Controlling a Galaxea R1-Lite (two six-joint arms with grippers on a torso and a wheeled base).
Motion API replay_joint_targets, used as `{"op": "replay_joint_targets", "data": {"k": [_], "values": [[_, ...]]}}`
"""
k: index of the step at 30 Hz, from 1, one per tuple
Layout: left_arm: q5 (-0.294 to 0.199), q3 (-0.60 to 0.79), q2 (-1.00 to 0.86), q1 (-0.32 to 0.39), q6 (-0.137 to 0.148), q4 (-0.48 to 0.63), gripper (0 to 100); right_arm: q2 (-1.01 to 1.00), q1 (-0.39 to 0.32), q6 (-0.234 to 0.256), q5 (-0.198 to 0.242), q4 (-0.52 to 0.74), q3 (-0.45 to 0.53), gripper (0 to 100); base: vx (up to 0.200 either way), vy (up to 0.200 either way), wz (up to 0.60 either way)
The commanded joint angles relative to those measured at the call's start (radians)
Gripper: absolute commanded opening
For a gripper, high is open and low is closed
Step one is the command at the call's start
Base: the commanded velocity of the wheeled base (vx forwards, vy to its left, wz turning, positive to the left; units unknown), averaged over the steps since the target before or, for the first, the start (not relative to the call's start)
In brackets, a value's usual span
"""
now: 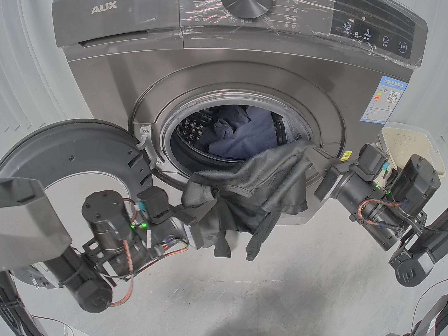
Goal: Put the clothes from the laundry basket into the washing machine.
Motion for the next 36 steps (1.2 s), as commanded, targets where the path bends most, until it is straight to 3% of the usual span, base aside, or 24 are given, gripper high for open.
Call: {"op": "replay_joint_targets", "data": {"k": [1, 8, 23, 30, 31, 36], "values": [[-0.030, 0.139, -0.247, -0.011, 0.000, 0.000, 0, -0.002, -0.134, -0.022, 0.058, 0.001, 0.068, 0, 0.000, 0.000, 0.00], [-0.047, 0.145, -0.284, -0.005, -0.003, 0.000, 0, -0.002, -0.157, -0.026, 0.099, 0.005, 0.111, 0, 0.000, 0.000, 0.00], [-0.058, 0.076, -0.290, 0.006, -0.008, -0.002, 0, 0.133, -0.136, -0.024, 0.099, -0.021, 0.172, 0, 0.000, 0.000, 0.00], [-0.067, 0.073, -0.300, -0.004, -0.006, 0.000, 0, 0.144, -0.088, -0.026, 0.089, -0.041, 0.201, 0, 0.000, 0.000, 0.00], [-0.073, 0.070, -0.297, -0.007, -0.006, 0.000, 0, 0.150, -0.085, -0.026, 0.089, -0.042, 0.204, 100, 0.000, 0.000, 0.00], [-0.085, 0.065, -0.288, -0.005, -0.006, 0.000, 0, 0.193, -0.053, -0.038, 0.086, -0.042, 0.231, 100, 0.000, 0.000, 0.00]]}}
